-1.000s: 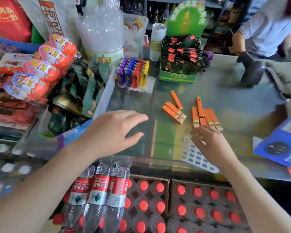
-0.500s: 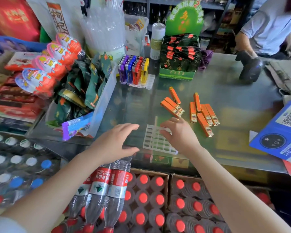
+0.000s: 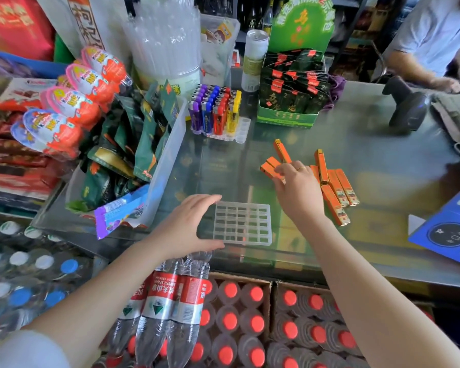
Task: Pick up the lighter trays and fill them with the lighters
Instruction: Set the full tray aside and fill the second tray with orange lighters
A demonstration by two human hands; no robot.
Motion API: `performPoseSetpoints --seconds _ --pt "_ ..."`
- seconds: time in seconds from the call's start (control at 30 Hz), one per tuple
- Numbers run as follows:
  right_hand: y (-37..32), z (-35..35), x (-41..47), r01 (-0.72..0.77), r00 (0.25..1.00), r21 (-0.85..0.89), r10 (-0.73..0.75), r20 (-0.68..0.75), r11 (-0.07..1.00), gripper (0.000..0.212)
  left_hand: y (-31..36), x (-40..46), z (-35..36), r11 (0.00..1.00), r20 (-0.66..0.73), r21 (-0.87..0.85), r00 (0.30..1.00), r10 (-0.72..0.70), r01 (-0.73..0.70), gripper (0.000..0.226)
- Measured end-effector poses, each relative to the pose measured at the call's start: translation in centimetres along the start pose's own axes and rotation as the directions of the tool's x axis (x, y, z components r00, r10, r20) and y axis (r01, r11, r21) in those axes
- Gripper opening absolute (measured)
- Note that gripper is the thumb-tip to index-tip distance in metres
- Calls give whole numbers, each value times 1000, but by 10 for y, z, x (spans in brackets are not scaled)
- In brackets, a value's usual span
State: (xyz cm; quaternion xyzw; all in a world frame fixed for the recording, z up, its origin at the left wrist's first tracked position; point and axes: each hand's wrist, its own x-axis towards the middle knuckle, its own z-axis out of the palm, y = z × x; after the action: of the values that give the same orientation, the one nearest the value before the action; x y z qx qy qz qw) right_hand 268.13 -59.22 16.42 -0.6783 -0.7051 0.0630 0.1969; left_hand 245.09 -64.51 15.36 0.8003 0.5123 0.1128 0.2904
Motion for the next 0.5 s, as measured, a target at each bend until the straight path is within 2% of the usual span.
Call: performPoseSetpoints --seconds 0.13,0.3,0.5 --pt "0 6 6 37 998 -117 -31 48 992 19 -10 6 0 998 -24 -20 998 61 -62 98" --pt "-6 11 13 -26 997 -156 38 70 987 20 -15 11 1 994 -30 68 995 91 -89 105" --pt "-12 14 16 -5 988 -73 16 155 997 23 -18 12 2 989 -58 62 989 139 -135 93"
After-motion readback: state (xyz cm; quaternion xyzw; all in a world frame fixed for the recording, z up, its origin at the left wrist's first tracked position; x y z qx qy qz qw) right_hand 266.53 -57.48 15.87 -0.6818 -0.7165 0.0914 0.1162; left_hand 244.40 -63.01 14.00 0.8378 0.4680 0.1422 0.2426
